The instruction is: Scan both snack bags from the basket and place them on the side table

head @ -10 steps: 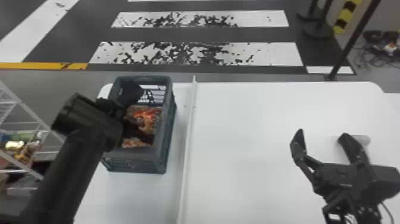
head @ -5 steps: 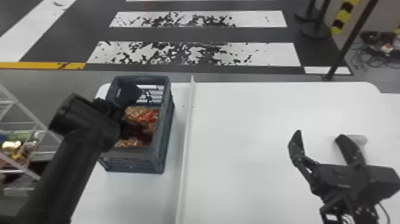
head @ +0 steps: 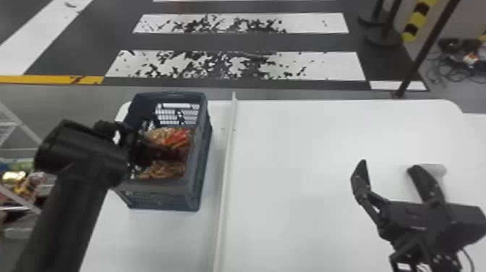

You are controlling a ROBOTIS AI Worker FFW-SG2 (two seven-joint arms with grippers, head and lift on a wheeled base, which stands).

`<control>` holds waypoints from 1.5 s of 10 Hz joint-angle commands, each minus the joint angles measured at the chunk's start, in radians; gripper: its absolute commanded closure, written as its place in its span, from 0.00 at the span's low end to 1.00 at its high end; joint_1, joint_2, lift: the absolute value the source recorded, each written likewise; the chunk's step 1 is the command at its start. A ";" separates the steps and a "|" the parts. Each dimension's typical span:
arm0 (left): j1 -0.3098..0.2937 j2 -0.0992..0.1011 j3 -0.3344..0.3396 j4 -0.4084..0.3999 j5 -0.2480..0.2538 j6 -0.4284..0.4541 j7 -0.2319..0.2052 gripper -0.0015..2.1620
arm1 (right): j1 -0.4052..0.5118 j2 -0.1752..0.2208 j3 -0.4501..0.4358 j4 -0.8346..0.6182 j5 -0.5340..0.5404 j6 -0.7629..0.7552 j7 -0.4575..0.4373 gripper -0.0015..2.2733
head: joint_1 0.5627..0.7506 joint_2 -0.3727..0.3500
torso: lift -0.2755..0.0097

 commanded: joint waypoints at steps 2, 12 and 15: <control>0.035 0.003 0.067 -0.089 0.047 0.000 -0.005 0.99 | 0.003 0.002 0.001 -0.006 0.001 0.000 0.000 0.03 | 0.70 0.62 | 0.70; 0.124 0.003 0.276 -0.277 0.347 0.058 -0.066 0.99 | 0.006 0.008 0.005 -0.010 0.008 0.006 0.000 0.03 | 0.70 0.64 | 0.70; 0.150 -0.002 0.307 -0.332 0.408 0.058 -0.077 0.99 | 0.011 0.008 0.005 -0.013 0.010 0.006 0.000 0.03 | 0.70 0.63 | 0.70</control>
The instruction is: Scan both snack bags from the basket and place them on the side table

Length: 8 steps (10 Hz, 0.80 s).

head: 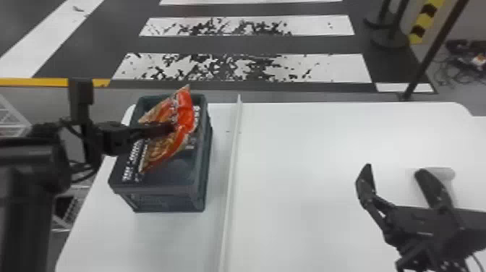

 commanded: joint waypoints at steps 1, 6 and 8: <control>0.012 -0.016 0.015 -0.052 0.040 0.015 0.002 0.99 | 0.002 0.000 0.000 -0.004 0.000 0.003 0.000 0.03 | 0.70 0.63 | 0.70; 0.095 -0.105 0.027 -0.366 0.149 0.144 0.082 0.99 | 0.015 0.005 -0.002 -0.021 0.008 0.003 -0.003 0.03 | 0.70 0.57 | 0.70; 0.130 -0.174 -0.042 -0.451 0.135 0.181 0.119 0.99 | 0.021 0.008 -0.003 -0.023 0.006 0.003 -0.005 0.03 | 0.70 0.51 | 0.70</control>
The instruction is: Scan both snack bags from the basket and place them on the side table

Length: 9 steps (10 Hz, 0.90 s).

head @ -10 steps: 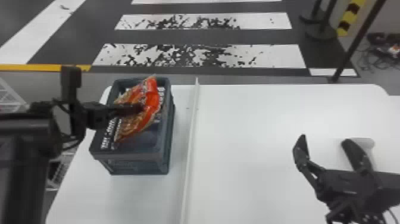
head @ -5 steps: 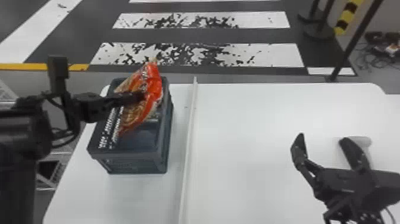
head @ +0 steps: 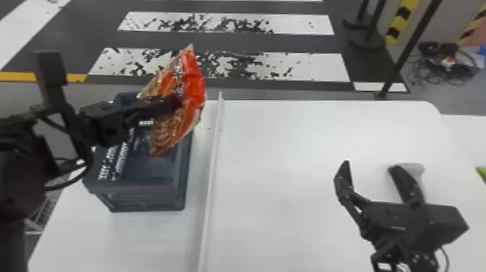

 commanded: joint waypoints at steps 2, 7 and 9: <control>0.019 -0.067 -0.146 -0.017 -0.070 0.021 0.052 0.99 | 0.007 0.001 -0.006 -0.004 0.000 -0.003 -0.001 0.03 | 0.70 0.44 | 0.70; -0.021 -0.109 -0.517 0.212 -0.208 -0.013 0.209 0.99 | 0.009 0.003 -0.026 -0.007 -0.006 -0.009 -0.003 0.03 | 0.70 0.15 | 0.70; -0.032 -0.109 -0.617 0.361 -0.230 -0.108 0.287 0.99 | 0.009 0.003 -0.032 -0.008 -0.009 -0.009 -0.012 0.03 | 0.70 0.07 | 0.70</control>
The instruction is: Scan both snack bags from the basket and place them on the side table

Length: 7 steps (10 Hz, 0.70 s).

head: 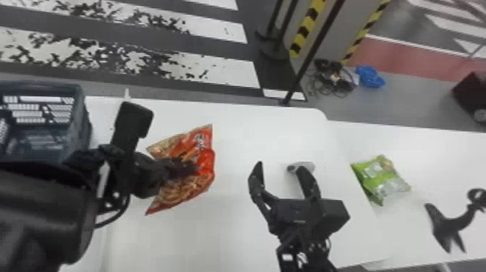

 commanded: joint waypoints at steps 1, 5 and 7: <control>-0.015 -0.003 -0.059 0.130 -0.003 -0.080 0.030 0.99 | 0.000 0.001 -0.002 -0.002 -0.001 0.000 0.000 0.03 | 0.70 0.03 | 0.70; -0.014 -0.003 -0.103 0.182 0.012 -0.166 0.139 0.00 | 0.003 0.001 -0.013 -0.007 -0.012 0.003 0.000 0.03 | 0.70 0.03 | 0.70; 0.023 -0.003 -0.068 0.084 0.015 -0.200 0.193 0.00 | 0.009 0.001 -0.010 -0.012 -0.010 0.003 0.000 0.03 | 0.70 0.03 | 0.70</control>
